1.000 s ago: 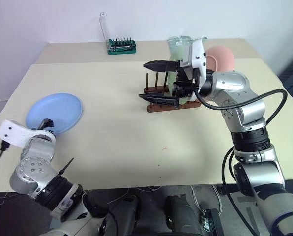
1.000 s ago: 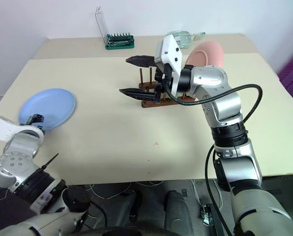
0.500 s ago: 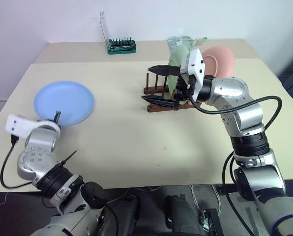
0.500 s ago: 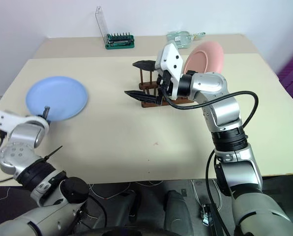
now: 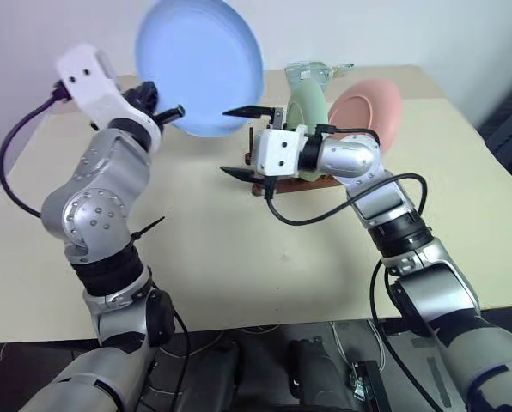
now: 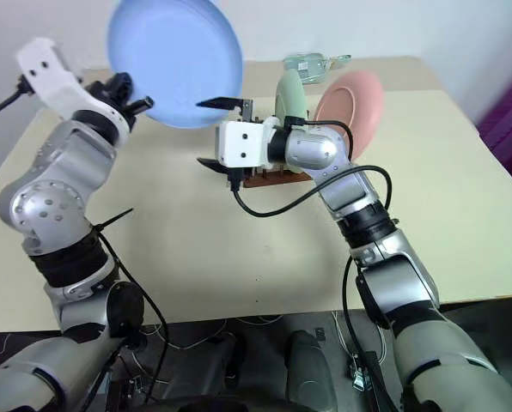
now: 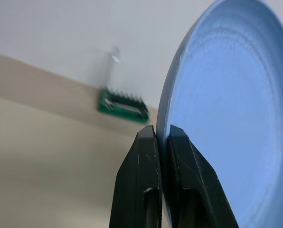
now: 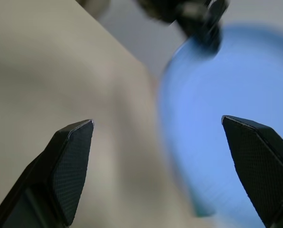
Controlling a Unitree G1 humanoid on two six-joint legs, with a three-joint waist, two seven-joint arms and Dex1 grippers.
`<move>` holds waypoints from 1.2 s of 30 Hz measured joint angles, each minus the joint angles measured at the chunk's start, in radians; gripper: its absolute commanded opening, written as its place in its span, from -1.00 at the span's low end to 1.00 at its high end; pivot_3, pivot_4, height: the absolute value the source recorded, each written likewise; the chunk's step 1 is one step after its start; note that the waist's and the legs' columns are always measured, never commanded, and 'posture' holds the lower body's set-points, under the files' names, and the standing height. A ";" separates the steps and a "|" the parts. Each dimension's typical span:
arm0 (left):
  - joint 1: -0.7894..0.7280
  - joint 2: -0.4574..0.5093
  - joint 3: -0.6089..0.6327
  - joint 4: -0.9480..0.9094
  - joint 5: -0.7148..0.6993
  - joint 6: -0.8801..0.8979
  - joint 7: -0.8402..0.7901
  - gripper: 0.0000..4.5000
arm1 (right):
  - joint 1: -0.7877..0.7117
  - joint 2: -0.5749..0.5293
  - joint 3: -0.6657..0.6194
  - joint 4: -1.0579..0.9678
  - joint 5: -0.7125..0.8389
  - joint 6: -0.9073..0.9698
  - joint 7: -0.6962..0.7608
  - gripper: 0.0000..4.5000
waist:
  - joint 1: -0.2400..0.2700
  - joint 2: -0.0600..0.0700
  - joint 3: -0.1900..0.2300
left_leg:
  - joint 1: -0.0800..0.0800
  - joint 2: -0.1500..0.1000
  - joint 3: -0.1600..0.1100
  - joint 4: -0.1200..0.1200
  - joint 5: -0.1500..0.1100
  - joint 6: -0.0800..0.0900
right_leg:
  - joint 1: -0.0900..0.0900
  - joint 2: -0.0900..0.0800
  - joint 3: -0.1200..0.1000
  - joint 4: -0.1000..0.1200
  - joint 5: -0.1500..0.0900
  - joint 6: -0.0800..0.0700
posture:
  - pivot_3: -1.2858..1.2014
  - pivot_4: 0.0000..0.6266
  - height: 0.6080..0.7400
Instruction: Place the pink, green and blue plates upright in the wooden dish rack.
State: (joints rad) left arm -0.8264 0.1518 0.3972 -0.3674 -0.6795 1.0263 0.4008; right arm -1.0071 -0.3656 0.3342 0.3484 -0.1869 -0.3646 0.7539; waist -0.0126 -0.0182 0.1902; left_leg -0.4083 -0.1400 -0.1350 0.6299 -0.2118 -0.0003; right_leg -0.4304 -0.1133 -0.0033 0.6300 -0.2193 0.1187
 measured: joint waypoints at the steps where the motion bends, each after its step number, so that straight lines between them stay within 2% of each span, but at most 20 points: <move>1: -0.001 -0.007 0.001 0.000 -0.008 0.019 0.008 -0.99 | -0.009 0.001 0.005 0.025 -0.032 -0.034 -0.033 0.96 | -0.001 0.000 0.000 | 0.000 0.000 0.000 0.000 0.000 0.000 | 0.000 0.000 0.000 0.000 0.000 0.000 | 0.03 -0.52 1.00; 6: -0.015 -0.053 0.041 -0.001 -0.058 0.087 0.049 -0.99 | -0.033 0.001 0.029 0.125 -0.149 -0.131 -0.134 0.96 | 0.000 0.000 0.000 | 0.000 0.000 0.000 -0.001 0.001 0.000 | 0.000 0.000 0.000 0.000 0.000 0.000 | 0.03 -0.52 1.00; 7: -0.021 -0.065 0.054 -0.001 -0.073 0.095 0.059 -1.00 | -0.034 0.001 0.039 0.139 -0.166 -0.146 -0.145 0.72 | 0.000 0.000 0.000 | 0.000 0.000 0.000 0.000 0.001 0.000 | 0.000 0.000 0.000 0.000 0.000 0.000 | 0.03 -0.52 1.00; 9: -0.033 -0.071 0.060 -0.002 -0.089 0.105 0.068 -1.00 | -0.034 0.002 0.053 0.165 -0.192 -0.167 -0.157 0.41 | 0.000 0.000 0.000 | 0.000 0.000 0.000 0.000 0.001 0.000 | 0.000 0.000 0.000 0.000 0.000 0.000 | 0.03 -0.52 1.00; 13: -0.035 -0.081 0.075 -0.010 -0.109 0.107 0.091 -1.00 | -0.036 0.001 0.054 0.192 -0.226 -0.184 -0.191 -0.57 | 0.000 0.000 0.000 | 0.000 0.000 0.000 0.000 0.001 -0.001 | 0.000 0.000 0.000 0.000 0.000 0.000 | 0.03 -0.52 1.00; 15: -0.035 -0.086 0.085 -0.010 -0.119 0.107 0.098 -1.00 | -0.036 0.001 0.054 0.208 -0.243 -0.188 -0.210 -0.99 | 0.000 0.000 0.000 | 0.000 0.000 0.000 -0.001 0.001 -0.001 | 0.000 0.000 0.000 0.000 0.000 0.000 | 0.03 -0.52 1.00; 19: -0.036 -0.086 0.085 -0.017 -0.135 0.106 0.101 -1.00 | -0.037 -0.002 0.062 0.217 -0.273 -0.200 -0.239 -0.99 | 0.000 0.000 0.000 | 0.000 0.000 0.000 0.000 0.001 -0.001 | 0.000 0.000 0.000 0.000 0.000 0.000 | 0.03 -0.52 1.00; 22: -0.036 -0.099 0.088 -0.020 -0.150 0.075 0.088 -0.56 | -0.037 -0.007 0.062 0.217 -0.295 -0.212 -0.265 -1.00 | 0.000 0.000 0.000 | 0.000 0.000 0.000 0.000 0.001 -0.001 | 0.000 0.000 0.000 0.000 0.000 0.000 | 0.03 -0.52 1.00; 27: -0.057 -0.095 0.105 -0.022 -0.157 -0.083 0.051 0.61 | -0.037 -0.009 0.062 0.218 -0.310 -0.233 -0.279 -1.00 | -0.001 0.000 0.000 | 0.000 0.000 0.000 -0.001 0.001 -0.001 | 0.000 0.000 0.000 0.000 0.000 0.000 | 0.03 -0.52 1.00; 28: -0.073 -0.087 0.123 -0.021 -0.154 -0.132 0.047 0.78 | -0.038 -0.009 0.062 0.219 -0.310 -0.240 -0.279 -1.00 | -0.002 0.000 0.000 | 0.000 0.000 0.000 -0.001 0.001 -0.001 | 0.000 0.001 0.000 0.000 0.000 0.000 | 0.03 -0.52 1.00; 30: -0.118 -0.041 0.178 0.000 -0.146 -0.243 0.044 0.78 | -0.041 -0.009 0.062 0.224 -0.310 -0.255 -0.278 -1.00 | -0.005 0.000 0.000 | 0.000 0.001 0.000 -0.001 0.001 -0.001 | -0.001 0.001 0.001 0.000 0.000 -0.001 | 0.03 -0.52 1.00; 31: -0.132 0.012 0.212 0.017 -0.129 -0.298 0.040 0.78 | -0.042 -0.008 0.062 0.224 -0.307 -0.263 -0.276 -1.00 | -0.008 0.000 0.000 | 0.001 0.001 0.001 -0.002 0.001 -0.002 | -0.001 0.001 0.001 0.000 0.001 -0.001 | 0.03 -0.52 1.00; 32: -0.112 0.110 0.228 0.039 -0.089 -0.339 0.021 0.78 | -0.043 -0.006 0.061 0.224 -0.288 -0.271 -0.271 -1.00 | -0.014 0.000 0.000 | 0.002 0.002 0.002 -0.004 0.001 -0.002 | -0.001 0.002 0.003 0.000 0.000 -0.001 | 0.03 -0.52 1.00; 33: -0.069 0.207 0.239 0.060 -0.042 -0.361 -0.003 0.78 | -0.043 -0.005 0.056 0.223 -0.261 -0.280 -0.261 -1.00 | -0.019 0.000 0.001 | 0.003 0.002 0.002 -0.005 0.002 -0.002 | -0.001 0.002 0.004 0.000 0.000 -0.001 | 0.03 -0.52 1.00; 36: 0.102 0.375 0.222 0.115 0.108 -0.395 -0.078 0.78 | -0.043 0.003 0.005 0.210 -0.124 -0.262 -0.202 -1.00 | -0.024 0.000 0.000 | 0.003 0.001 0.002 -0.006 0.002 -0.002 | -0.001 0.002 0.004 0.000 0.000 -0.002 | 0.03 -0.52 1.00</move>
State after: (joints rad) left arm -0.7245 0.5266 0.6193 -0.2525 -0.5717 0.6313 0.3227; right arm -1.0505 -0.3622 0.3389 0.5586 -0.3109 -0.6271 0.5518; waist -0.0363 -0.0179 0.1906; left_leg -0.4055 -0.1386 -0.1333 0.6235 -0.2100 -0.0024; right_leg -0.4317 -0.1109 0.0010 0.6298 -0.2188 0.1171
